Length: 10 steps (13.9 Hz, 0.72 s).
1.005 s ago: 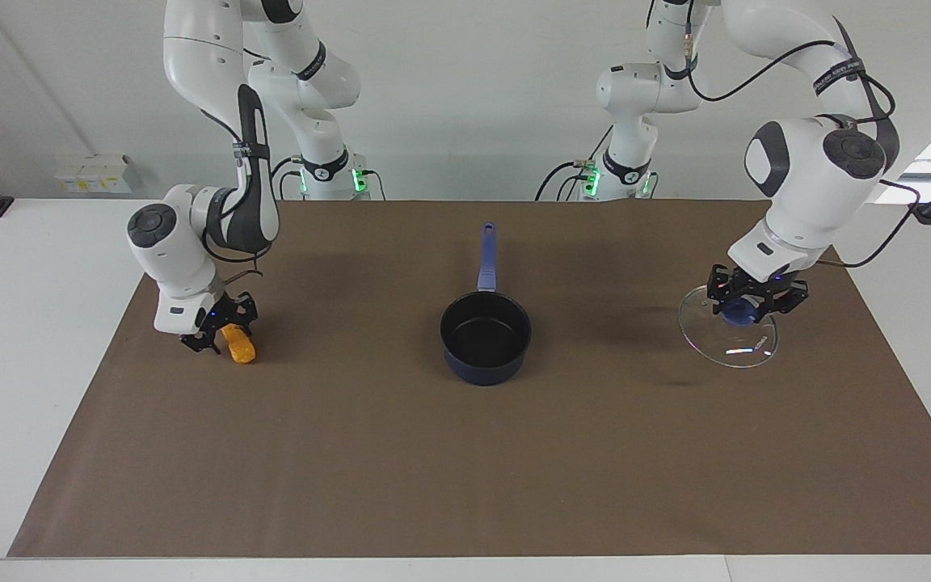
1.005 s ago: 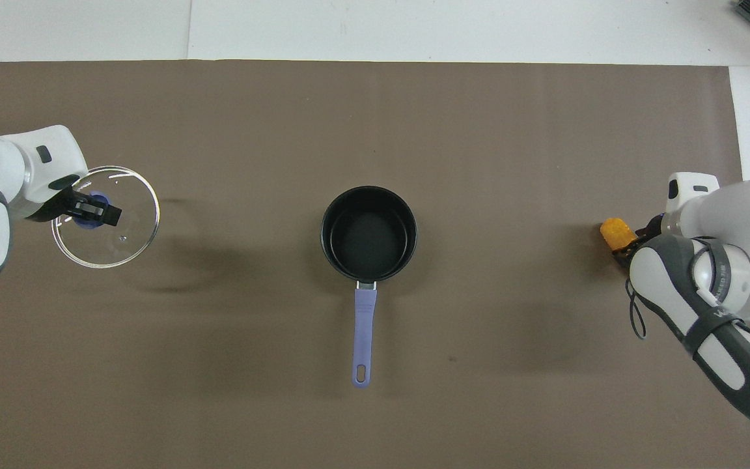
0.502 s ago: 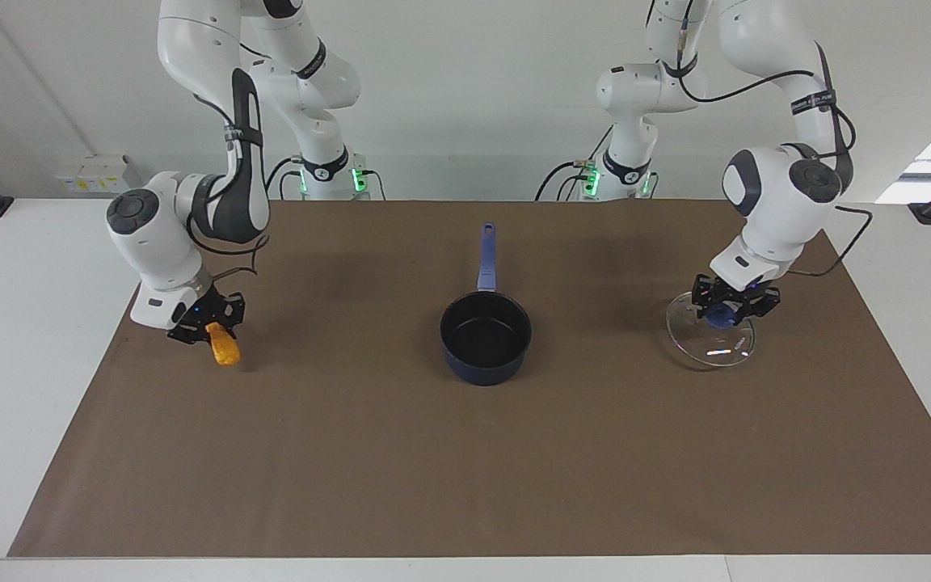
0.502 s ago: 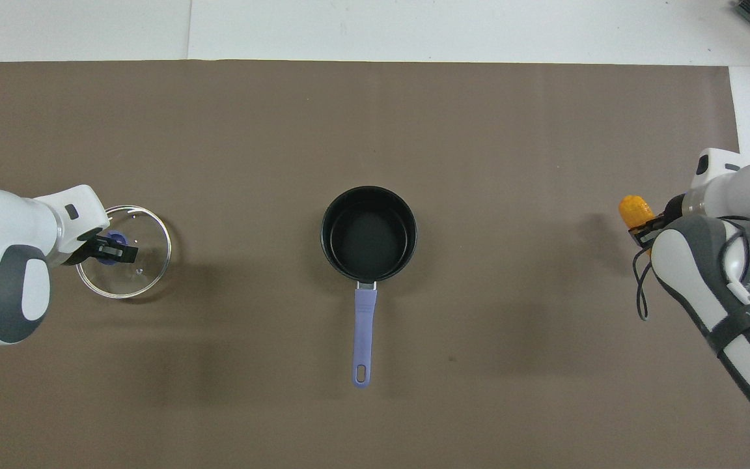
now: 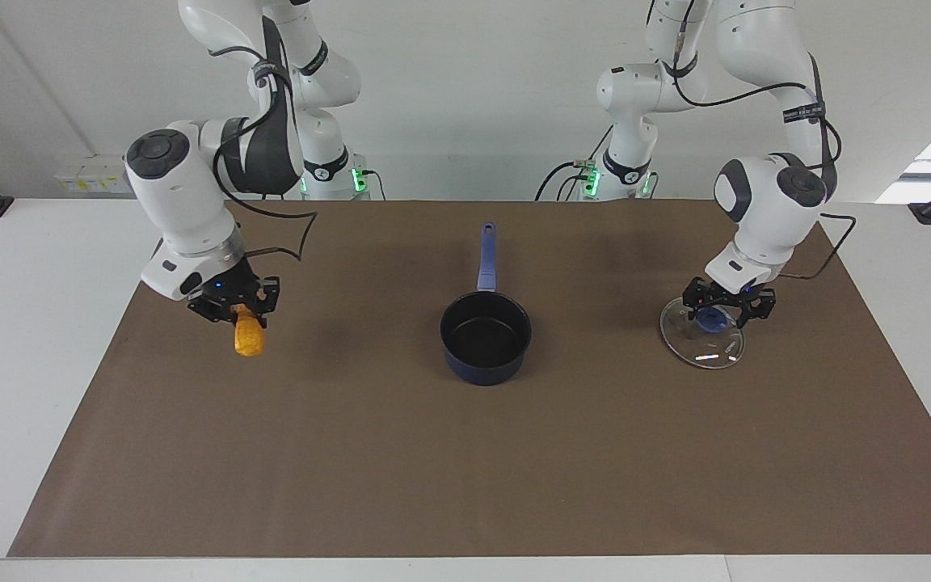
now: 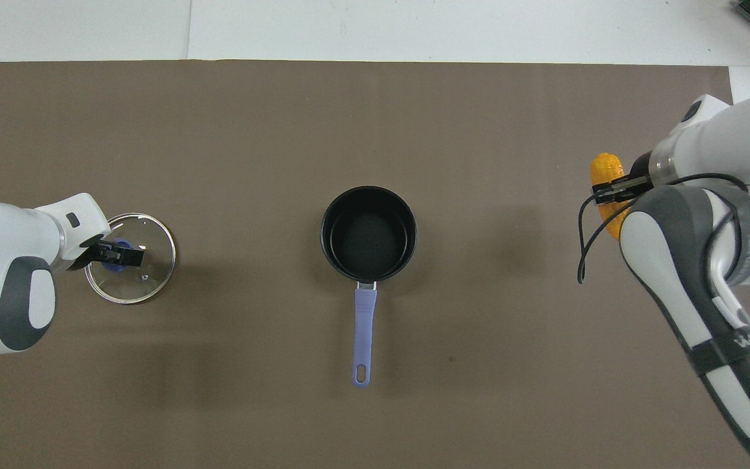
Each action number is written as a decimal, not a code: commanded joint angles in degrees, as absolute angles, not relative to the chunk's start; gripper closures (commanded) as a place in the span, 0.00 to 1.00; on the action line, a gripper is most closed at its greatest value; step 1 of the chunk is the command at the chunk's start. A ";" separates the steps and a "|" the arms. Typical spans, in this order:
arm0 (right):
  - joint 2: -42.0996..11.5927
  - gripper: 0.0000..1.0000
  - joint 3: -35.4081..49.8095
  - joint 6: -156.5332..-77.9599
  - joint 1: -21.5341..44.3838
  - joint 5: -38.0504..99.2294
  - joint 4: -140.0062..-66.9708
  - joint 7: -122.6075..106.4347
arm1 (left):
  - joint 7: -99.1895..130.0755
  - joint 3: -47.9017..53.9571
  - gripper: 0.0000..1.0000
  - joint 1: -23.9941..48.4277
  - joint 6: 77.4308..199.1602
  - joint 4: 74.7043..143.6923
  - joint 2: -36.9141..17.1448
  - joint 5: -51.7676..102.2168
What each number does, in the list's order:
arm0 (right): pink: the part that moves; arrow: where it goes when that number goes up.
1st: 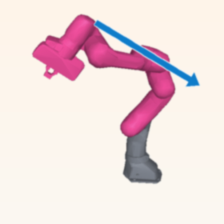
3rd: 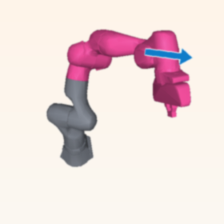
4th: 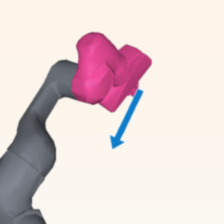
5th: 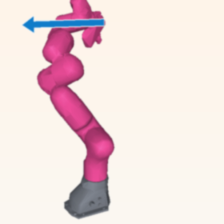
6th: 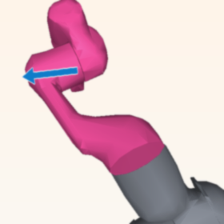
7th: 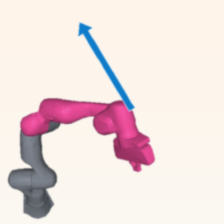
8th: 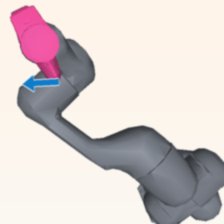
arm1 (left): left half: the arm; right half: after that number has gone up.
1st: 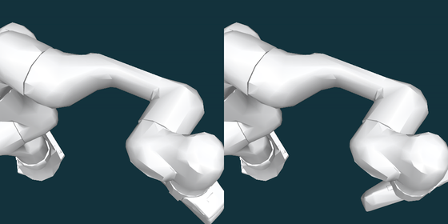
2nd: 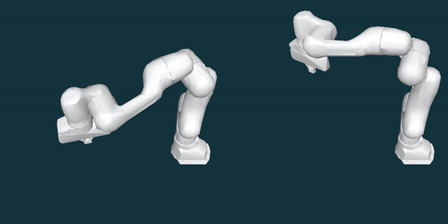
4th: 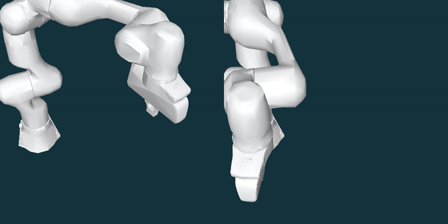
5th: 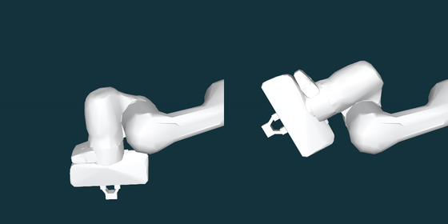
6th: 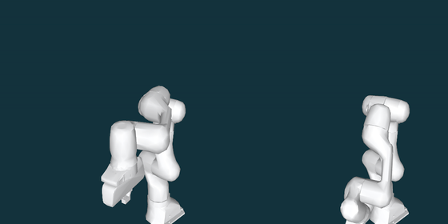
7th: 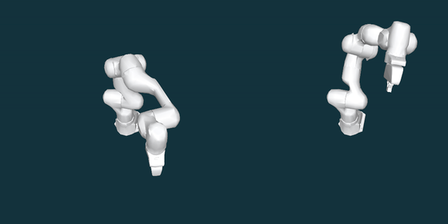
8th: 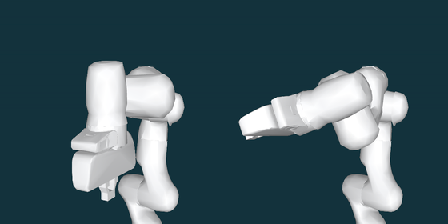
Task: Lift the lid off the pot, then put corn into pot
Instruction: 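Carry the corn over the pot with the right gripper while the left gripper withdraws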
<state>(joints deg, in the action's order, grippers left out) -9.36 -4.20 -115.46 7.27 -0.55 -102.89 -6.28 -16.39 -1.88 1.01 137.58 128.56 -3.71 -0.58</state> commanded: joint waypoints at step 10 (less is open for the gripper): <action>-22.39 1.00 -2.81 -102.05 24.33 1.05 -78.35 26.16 | -2.02 -0.70 0.00 3.96 109.98 105.22 -2.99 0.09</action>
